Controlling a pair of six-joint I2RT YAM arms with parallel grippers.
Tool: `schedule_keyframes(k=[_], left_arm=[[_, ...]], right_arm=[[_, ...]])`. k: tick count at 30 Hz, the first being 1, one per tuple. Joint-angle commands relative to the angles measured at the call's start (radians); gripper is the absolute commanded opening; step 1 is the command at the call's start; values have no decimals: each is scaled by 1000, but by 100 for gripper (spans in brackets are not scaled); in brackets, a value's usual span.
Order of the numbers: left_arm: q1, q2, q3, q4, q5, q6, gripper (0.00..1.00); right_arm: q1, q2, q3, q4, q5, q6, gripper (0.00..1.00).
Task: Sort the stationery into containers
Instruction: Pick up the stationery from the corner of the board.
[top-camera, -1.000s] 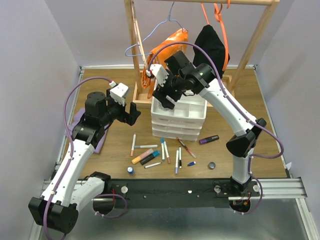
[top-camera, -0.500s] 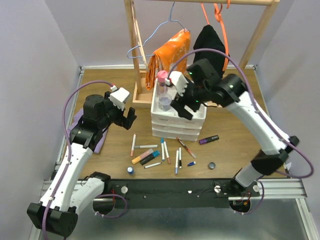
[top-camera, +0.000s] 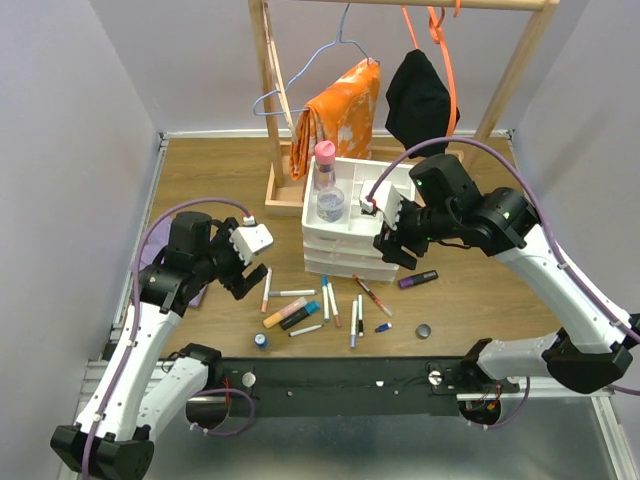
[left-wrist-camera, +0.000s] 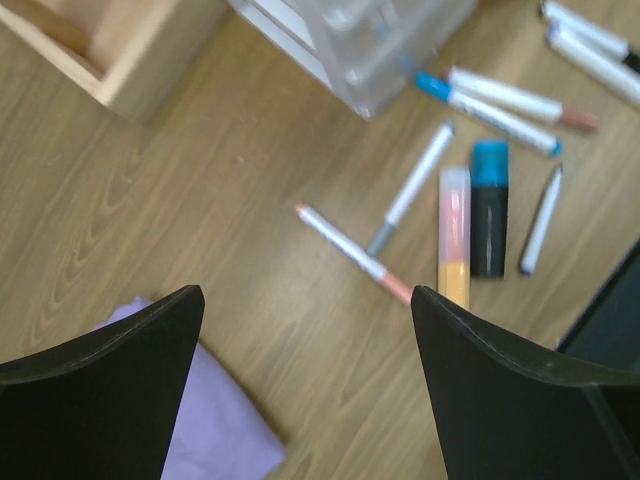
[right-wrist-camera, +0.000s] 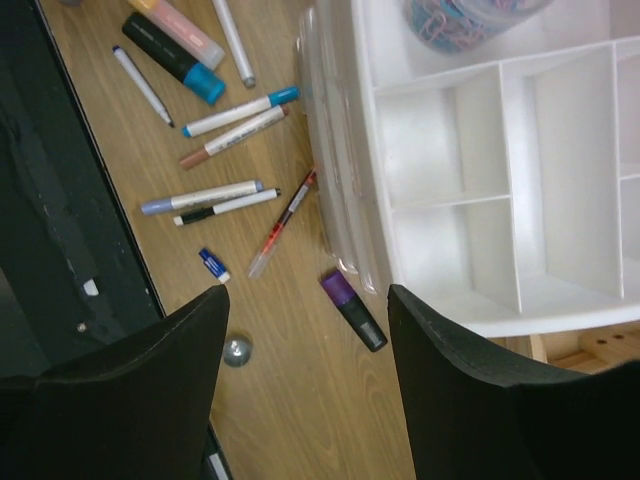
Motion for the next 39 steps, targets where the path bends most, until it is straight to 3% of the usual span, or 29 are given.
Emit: schedule_keyframes(k=[1, 7, 11, 14, 18, 27, 33, 39], left_arm=[[5, -24, 10, -283, 41, 331, 95], [9, -50, -11, -323, -35, 342, 94], [73, -82, -62, -202, -160, 169, 95], [203, -74, -104, -23, -237, 45, 98], [331, 36, -36, 109, -271, -147, 99], [357, 101, 57, 251, -400, -407, 99], [414, 117, 97, 275, -374, -477, 99], [434, 127, 148, 209, -375, -373, 99]], right_arm=[[6, -15, -21, 115, -126, 2, 72], [9, 3, -41, 210, -226, 15, 71], [18, 46, -56, 250, -287, -10, 70], [70, 92, -87, 322, -312, -30, 69], [161, 140, -122, 417, -277, -104, 69], [283, 318, -79, 534, -353, -143, 68], [322, 426, 0, 540, -349, -182, 68], [359, 522, 16, 572, -358, -301, 66]])
